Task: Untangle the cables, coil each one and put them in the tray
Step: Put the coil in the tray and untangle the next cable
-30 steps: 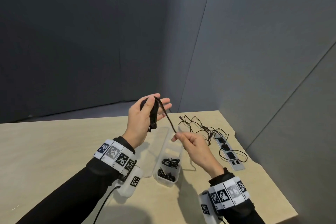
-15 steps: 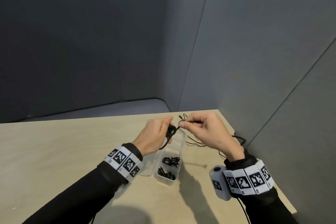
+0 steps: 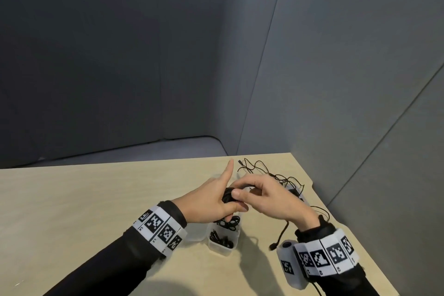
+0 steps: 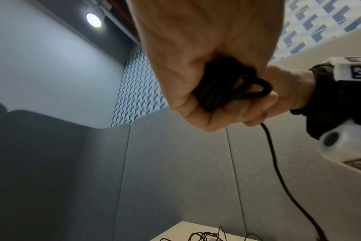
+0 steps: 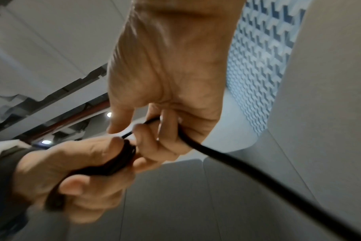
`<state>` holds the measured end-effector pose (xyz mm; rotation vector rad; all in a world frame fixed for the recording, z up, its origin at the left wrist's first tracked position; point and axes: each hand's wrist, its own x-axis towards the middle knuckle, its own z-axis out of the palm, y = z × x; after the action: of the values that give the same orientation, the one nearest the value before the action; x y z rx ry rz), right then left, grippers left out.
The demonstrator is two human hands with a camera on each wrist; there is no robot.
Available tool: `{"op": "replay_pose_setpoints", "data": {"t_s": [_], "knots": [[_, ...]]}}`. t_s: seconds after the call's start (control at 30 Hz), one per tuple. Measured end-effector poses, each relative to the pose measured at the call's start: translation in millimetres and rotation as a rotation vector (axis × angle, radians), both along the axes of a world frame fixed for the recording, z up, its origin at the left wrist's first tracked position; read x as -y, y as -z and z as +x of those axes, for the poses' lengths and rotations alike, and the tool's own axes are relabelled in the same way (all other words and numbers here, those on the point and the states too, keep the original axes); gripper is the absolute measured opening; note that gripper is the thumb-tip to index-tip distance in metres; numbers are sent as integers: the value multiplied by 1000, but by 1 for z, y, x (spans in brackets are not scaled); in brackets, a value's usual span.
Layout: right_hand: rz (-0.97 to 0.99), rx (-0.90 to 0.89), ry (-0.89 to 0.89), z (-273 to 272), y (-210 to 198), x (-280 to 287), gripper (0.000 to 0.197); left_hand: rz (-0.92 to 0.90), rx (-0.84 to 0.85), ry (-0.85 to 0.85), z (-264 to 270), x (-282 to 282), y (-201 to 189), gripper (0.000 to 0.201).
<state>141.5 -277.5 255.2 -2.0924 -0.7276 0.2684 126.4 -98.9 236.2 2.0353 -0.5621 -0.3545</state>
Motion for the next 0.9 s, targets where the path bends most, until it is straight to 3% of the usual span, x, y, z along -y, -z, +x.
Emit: {"op": "replay_pose_setpoints", "data": {"t_s": [0.1, 0.2, 0.4, 0.5, 0.6, 0.73, 0.9], "knots": [[-14, 116, -12, -2, 9, 1, 22, 115, 66, -57, 3, 1, 0, 139], [29, 253, 4, -4, 16, 1, 23, 190, 121, -74, 6, 5, 1, 141], [30, 439, 56, -4, 21, 1, 20, 216, 262, -125, 8, 8, 1, 106], [36, 439, 117, 0, 19, 1, 21, 433, 480, -268, 7, 9, -2, 67], [25, 475, 161, 4, 15, 0, 22, 580, 568, -395, 3, 14, -1, 39], [11, 515, 163, 3, 11, -4, 21, 530, 642, -464, 6, 12, 6, 23], [34, 480, 161, 4, 4, -2, 21, 581, 720, -319, 13, 4, 0, 21]]}}
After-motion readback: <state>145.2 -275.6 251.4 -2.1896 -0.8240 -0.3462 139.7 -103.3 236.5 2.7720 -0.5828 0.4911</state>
